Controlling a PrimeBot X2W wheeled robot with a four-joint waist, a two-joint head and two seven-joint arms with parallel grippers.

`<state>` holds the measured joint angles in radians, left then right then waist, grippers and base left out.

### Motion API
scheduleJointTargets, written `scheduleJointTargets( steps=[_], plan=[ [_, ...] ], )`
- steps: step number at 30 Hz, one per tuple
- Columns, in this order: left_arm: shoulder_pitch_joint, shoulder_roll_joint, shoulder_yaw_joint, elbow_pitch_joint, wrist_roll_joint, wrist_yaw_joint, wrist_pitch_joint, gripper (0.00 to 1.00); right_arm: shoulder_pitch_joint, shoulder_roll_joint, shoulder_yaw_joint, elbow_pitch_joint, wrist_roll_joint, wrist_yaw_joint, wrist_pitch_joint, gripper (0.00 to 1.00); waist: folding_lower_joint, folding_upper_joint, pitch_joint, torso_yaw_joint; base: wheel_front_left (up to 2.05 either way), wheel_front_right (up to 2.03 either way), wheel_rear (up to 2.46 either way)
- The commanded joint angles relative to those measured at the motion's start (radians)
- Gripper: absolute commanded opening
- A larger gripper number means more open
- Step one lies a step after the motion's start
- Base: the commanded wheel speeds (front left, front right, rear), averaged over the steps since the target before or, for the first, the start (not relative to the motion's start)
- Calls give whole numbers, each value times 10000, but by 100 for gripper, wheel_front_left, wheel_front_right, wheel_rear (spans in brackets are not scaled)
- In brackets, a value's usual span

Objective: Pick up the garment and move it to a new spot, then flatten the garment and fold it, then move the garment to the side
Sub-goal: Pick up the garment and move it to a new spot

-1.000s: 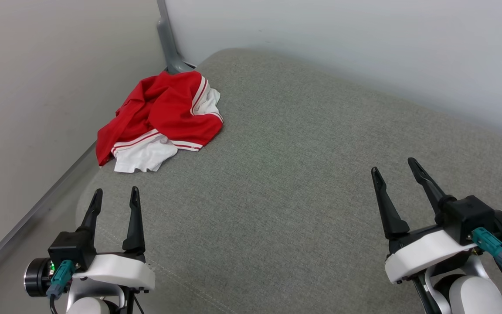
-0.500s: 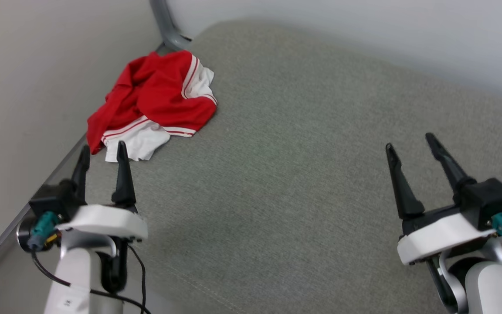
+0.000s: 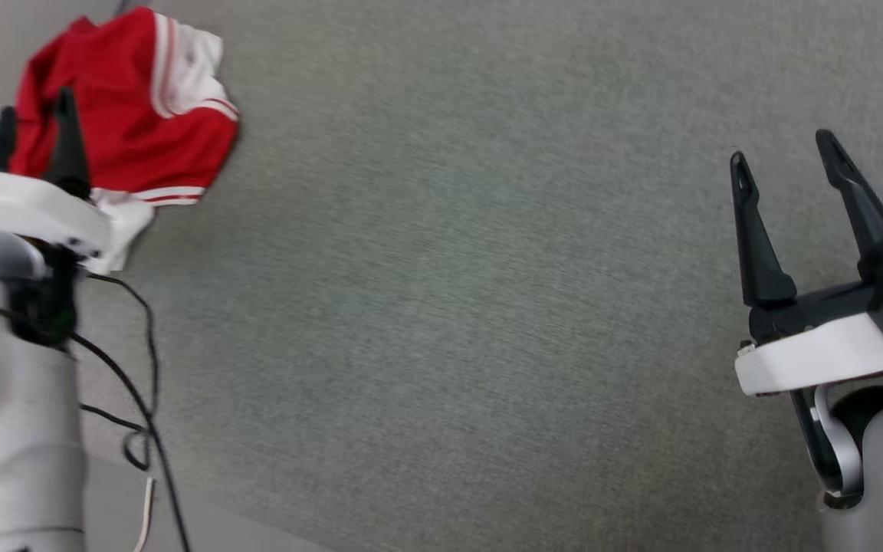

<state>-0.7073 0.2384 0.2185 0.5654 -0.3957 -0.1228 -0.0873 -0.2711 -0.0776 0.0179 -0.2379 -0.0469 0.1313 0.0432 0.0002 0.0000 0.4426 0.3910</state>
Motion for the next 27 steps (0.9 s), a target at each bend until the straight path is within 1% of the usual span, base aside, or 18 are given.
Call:
scheduleJointTargets(
  steps=[1, 4, 8, 12, 15, 18, 21, 22, 23, 24, 26, 27],
  plan=[
    [-743, 895, -115, 492, -480, -56, 1369, 100, -440, 23, 27, -84, -85, -9, -105, 100, -2, 0, 1181, -983, 0, 0, 0],
    [-1241, 1678, -356, 725, -1009, -75, 2687, 100, -673, 34, 58, -153, -156, -9, -176, 100, -2, 0, 1627, -1224, 0, 0, 0],
    [-1669, 2589, -627, 755, -1949, -71, 4360, 100, -909, -34, 62, -338, -370, -10, -222, 100, -2, 0, 2170, -1455, 0, 0, 0],
    [-1874, 3180, -607, 1033, -2567, -74, 5619, 100, -1140, -62, 135, -496, -401, -10, -249, 100, -2, 0, 2594, -1623, 0, 0, 0],
    [-2004, 3392, -523, 1429, -2928, -45, 6446, 100, -1266, -95, 166, -530, -408, -10, -249, 100, -2, 0, 2815, -1714, 0, 0, 0],
    [-1918, 3574, -479, 1882, -3013, 229, 7114, 100, -1344, -96, 229, -614, -416, -10, -226, 100, -2, 0, 2941, -1804, 0, 0, 0],
    [-1855, 3508, -531, 2226, -3078, 444, 7601, 100, -1375, -113, 161, -705, -442, -10, -211, 100, -2, 0, 2968, -1833, 0, 0, 0],
    [-1821, 3481, -623, 2351, -3090, 449, 7849, 100, -1363, -112, 136, -738, -446, -10, -202, 100, -2, 0, 2963, -1826, 0, 0, 0],
    [-1797, 3418, -644, 2430, -3160, 455, 7973, 29, -1346, -119, 103, -756, -450, -10, -199, 100, -2, 0, 2945, -1808, 0, 0, 0],
    [-1815, 3370, -629, 2487, -3185, 506, 8016, 0, -1337, -129, 70, -761, -450, -10, -186, 100, -2, 0, 2917, -1786, 0, 0, 0],
    [-1887, 3305, -677, 2572, -3207, 518, 8044, 0, -1335, -138, 51, -738, -430, -10, -217, 100, -2, 0, 2805, -1741, 0, 0, 0],
    [-1896, 3326, -677, 2539, -3177, 498, 7857, 0, -1341, -138, 80, -728, -416, -10, -280, 100, -2, 0, 2720, -1721, 0, 0, 0]
  ],
)
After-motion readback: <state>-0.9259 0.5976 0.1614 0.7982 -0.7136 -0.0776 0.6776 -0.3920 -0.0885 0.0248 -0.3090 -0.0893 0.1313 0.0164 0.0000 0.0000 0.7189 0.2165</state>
